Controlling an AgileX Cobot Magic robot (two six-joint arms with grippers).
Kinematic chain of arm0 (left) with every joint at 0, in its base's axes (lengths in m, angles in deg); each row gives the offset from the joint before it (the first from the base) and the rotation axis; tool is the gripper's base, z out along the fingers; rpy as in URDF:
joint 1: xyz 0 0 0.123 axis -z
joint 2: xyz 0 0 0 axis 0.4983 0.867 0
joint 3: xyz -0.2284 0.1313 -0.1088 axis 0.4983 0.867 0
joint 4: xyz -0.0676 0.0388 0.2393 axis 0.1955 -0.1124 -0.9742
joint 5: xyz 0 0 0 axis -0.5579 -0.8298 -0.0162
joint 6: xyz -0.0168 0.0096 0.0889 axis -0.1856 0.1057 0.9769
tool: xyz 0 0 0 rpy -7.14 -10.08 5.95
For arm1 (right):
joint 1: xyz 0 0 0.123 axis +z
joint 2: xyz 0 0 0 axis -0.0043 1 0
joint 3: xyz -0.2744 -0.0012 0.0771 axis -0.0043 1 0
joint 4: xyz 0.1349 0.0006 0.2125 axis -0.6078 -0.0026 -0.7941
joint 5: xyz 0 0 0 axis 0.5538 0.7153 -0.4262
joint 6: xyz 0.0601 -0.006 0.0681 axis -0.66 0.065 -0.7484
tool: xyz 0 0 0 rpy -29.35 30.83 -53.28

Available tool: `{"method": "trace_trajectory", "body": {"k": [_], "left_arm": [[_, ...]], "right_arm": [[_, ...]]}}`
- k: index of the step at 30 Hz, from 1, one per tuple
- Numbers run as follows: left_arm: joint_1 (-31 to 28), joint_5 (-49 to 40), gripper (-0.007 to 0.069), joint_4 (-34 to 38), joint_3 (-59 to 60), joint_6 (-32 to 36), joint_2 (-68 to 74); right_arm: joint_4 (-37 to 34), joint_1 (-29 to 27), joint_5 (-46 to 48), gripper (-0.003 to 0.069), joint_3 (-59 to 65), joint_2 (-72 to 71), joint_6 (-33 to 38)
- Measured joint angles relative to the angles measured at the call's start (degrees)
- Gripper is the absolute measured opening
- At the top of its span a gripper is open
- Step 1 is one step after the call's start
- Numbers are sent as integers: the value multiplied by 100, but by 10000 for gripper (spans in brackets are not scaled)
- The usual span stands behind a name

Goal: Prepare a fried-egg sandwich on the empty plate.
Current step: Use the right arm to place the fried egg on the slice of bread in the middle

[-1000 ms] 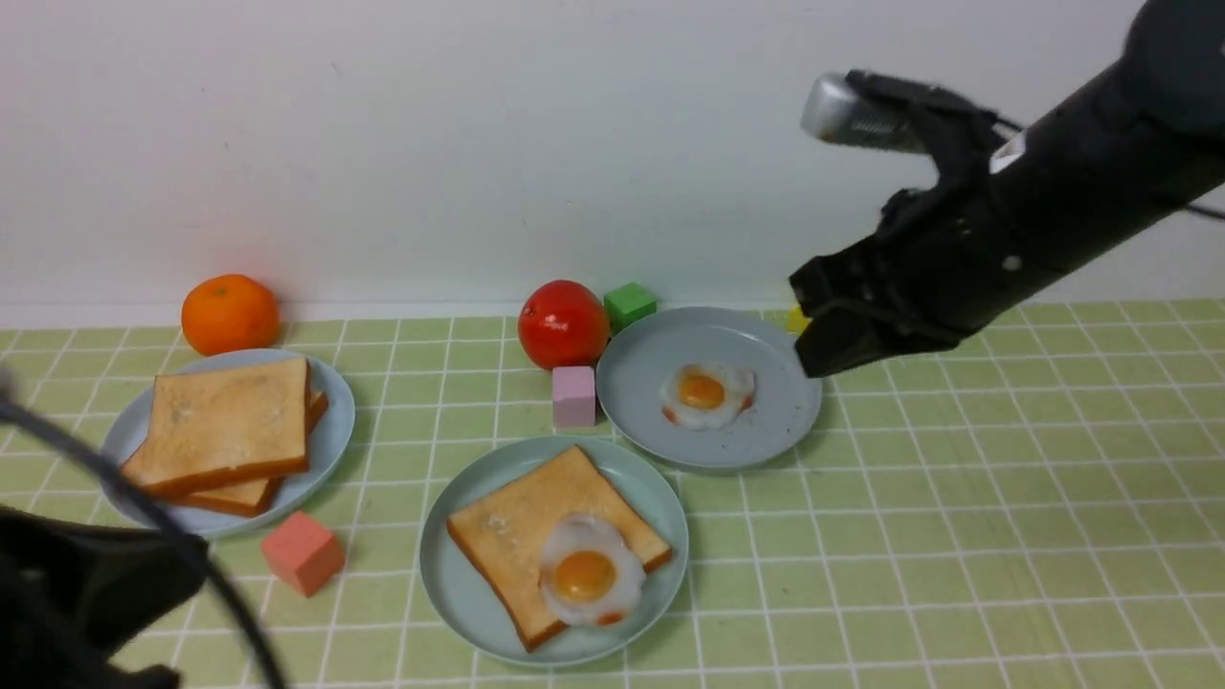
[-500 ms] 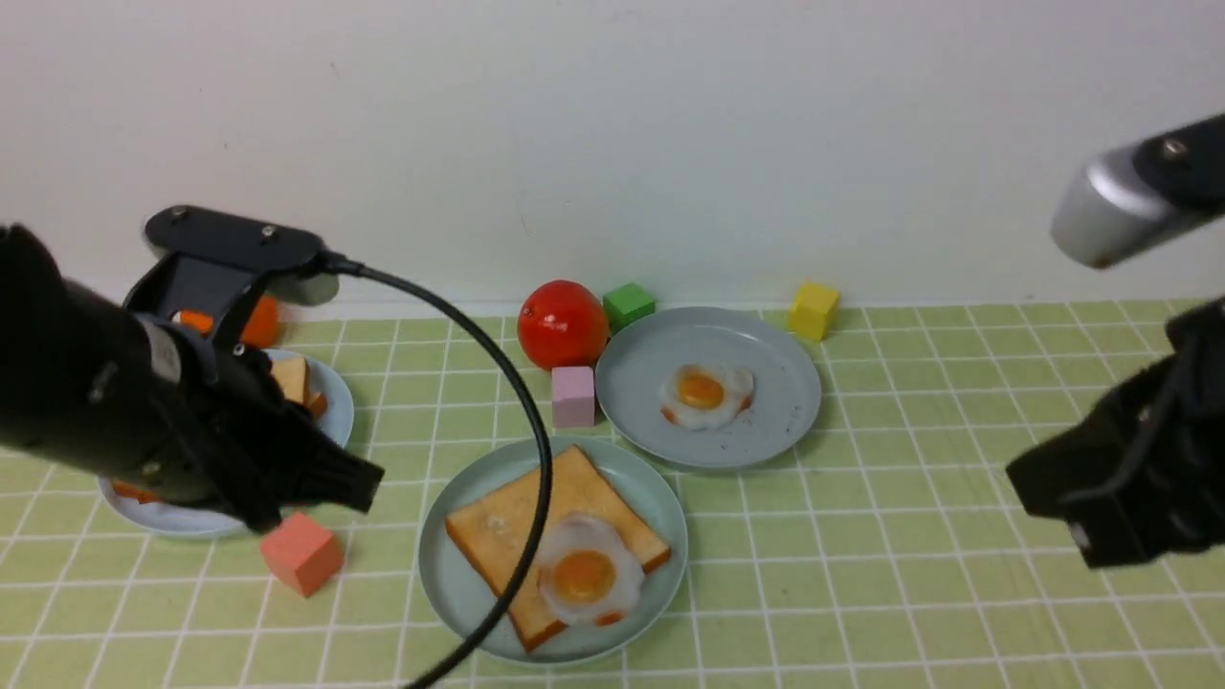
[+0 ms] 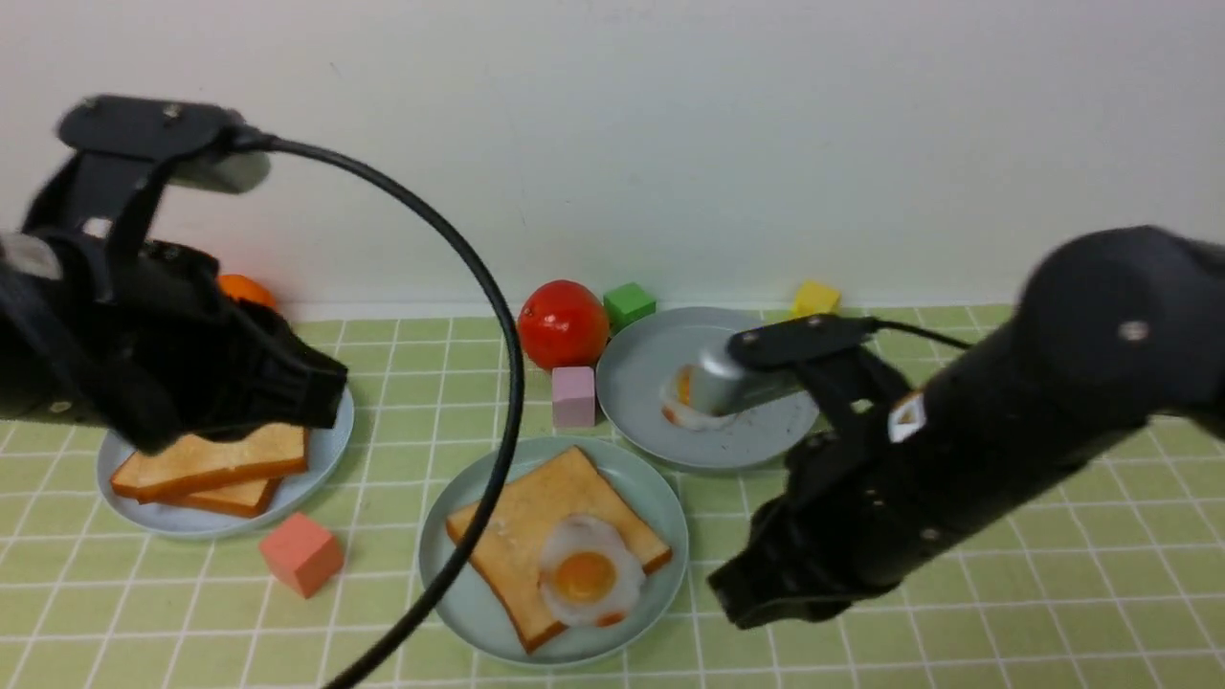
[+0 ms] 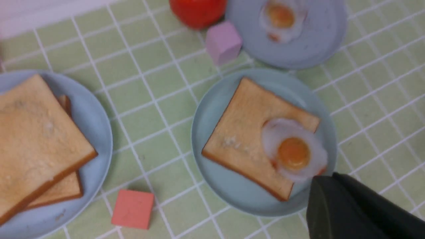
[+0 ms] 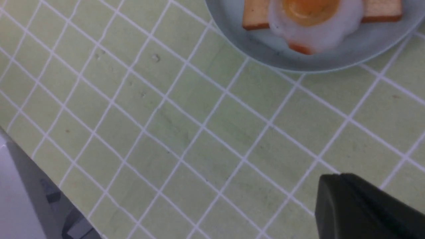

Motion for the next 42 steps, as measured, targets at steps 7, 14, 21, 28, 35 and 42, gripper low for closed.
{"method": "trace_trajectory", "body": {"k": [7,14,21,28,35,42], "left_arm": [[0,164,-13,106,568,26,-1427],[0,426,-13,170,840,66,-2000],[0,467,-13,246,846,71,-2017],[0,466,-13,270,868,84,-2017],[0,466,-13,270,868,89,-2017],[0,466,-13,270,868,89,-2017]], "right_arm": [[1100,557,-107,8,-732,1181,-999],[1380,764,-77,8,-1232,1956,-1260],[1499,764,-175,8,-1476,2309,-1327],[2021,764,-206,5,-1625,2435,-1667],[2148,764,-263,5,-1676,2485,-1774],[2150,764,-386,7,-1839,2632,-1824]]}}
